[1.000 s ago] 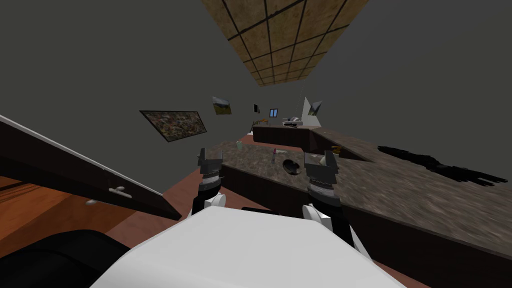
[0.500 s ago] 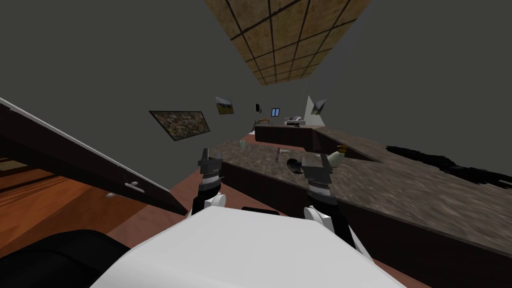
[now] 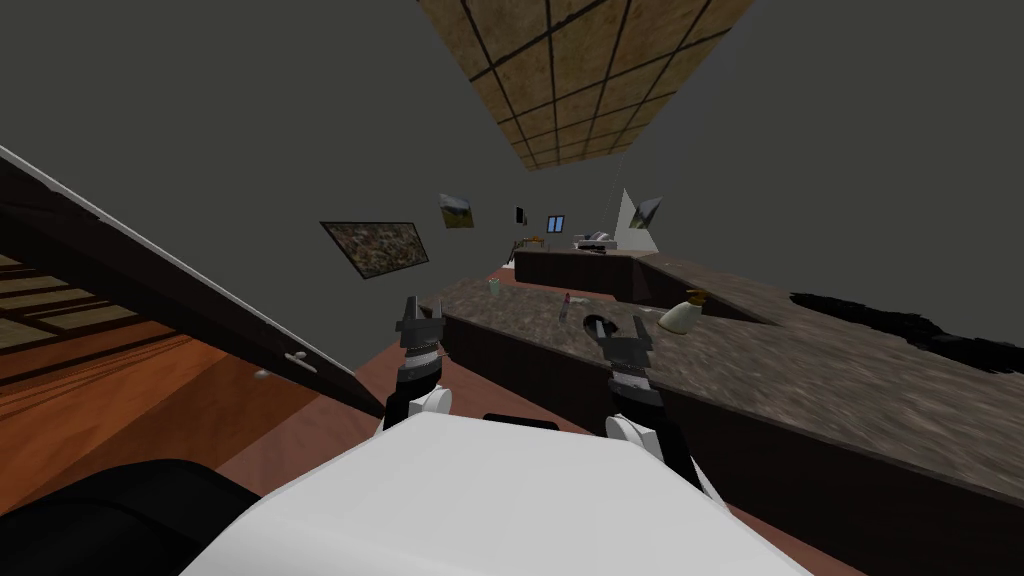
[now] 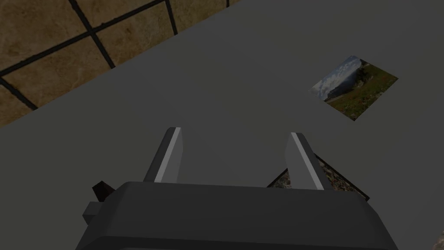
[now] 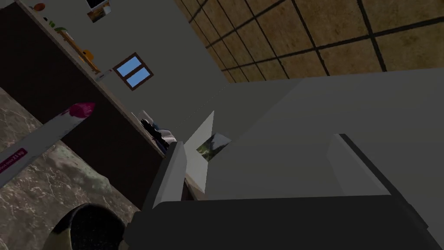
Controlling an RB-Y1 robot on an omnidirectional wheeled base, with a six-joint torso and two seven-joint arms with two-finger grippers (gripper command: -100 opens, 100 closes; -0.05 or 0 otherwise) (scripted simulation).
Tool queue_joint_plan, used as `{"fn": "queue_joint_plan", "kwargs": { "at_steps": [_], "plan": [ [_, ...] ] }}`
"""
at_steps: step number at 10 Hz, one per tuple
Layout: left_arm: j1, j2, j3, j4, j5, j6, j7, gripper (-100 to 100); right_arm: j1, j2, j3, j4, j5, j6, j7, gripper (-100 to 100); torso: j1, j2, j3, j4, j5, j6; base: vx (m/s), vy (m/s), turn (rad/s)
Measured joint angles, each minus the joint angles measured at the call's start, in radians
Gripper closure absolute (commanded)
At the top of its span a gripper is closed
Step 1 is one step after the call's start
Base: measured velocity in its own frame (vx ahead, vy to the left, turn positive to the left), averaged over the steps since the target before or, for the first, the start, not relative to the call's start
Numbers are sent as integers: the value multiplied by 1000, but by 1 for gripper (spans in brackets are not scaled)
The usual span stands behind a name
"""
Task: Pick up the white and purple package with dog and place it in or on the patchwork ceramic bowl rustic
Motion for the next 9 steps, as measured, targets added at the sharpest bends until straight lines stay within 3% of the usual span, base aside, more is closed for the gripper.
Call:
{"fn": "queue_joint_plan", "kwargs": {
  "at_steps": [2,4,9],
  "plan": [
    [0,0,0,0,0,0,0,0,-8,-15,10,57,-59,4,-39,-100,0,0,0,0,0,0,-61,92,33],
    [0,0,0,0,0,0,0,0,-11,-17,14,68,-103,25,-58,-100,-3,-2,-1,0,-1,0,-30,70,58],
    [0,0,0,0,0,0,0,0,-36,-45,14,177,-241,48,-155,-100,-3,-4,-2,-1,0,0,-10,80,49]
  ]
}}
